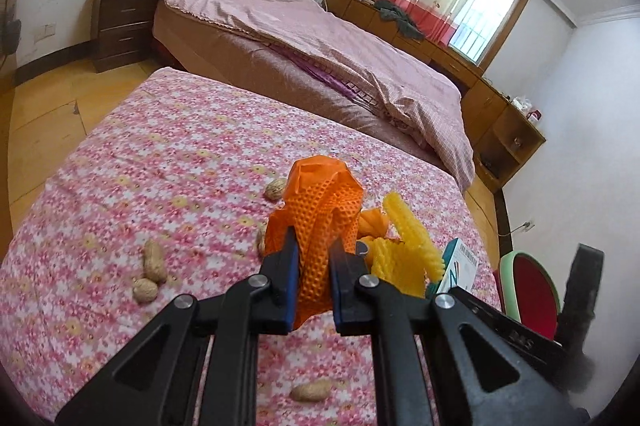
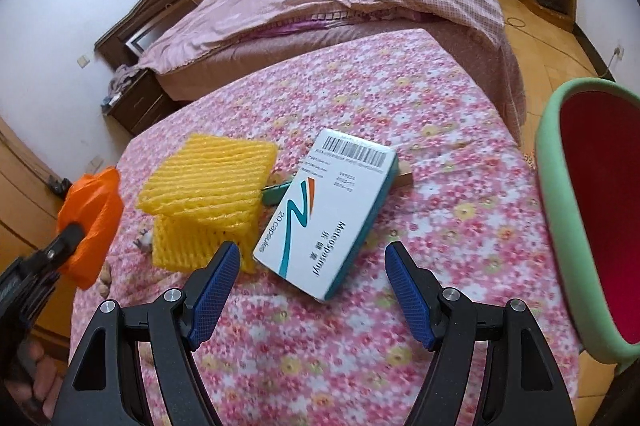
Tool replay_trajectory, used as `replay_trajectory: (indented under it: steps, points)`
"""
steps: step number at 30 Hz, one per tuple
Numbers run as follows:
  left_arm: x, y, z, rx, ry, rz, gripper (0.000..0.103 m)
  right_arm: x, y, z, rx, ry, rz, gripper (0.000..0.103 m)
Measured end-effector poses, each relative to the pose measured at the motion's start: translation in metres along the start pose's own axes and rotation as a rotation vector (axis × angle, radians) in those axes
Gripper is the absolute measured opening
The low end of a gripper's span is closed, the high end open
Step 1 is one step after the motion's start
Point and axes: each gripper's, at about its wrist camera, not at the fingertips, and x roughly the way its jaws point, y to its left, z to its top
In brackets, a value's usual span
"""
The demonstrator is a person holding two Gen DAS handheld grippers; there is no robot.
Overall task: Collect trash
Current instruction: 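Grasp the teal medicine box with the right gripper and carry both toward the bin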
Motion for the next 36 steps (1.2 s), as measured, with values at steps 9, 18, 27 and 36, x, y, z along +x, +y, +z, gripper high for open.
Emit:
replay_trajectory:
  steps: [9, 18, 27, 36]
  points:
    - [-0.002, -0.004, -0.015, 0.007, 0.019, -0.026, 0.012, 0.014, -0.001, 0.001, 0.033, -0.016, -0.016, 0.063]
    - [-0.011, -0.011, -0.021, 0.030, 0.025, -0.044, 0.012, -0.009, -0.012, -0.017, 0.057, -0.036, 0.040, 0.062]
    - [-0.019, -0.029, -0.030, 0.060, 0.045, -0.070, 0.012, -0.056, -0.020, -0.043, 0.035, -0.078, 0.078, 0.062]
    - [-0.027, -0.060, -0.042, 0.106, 0.072, -0.125, 0.012, -0.099, -0.049, -0.060, 0.093, -0.138, 0.079, 0.062]
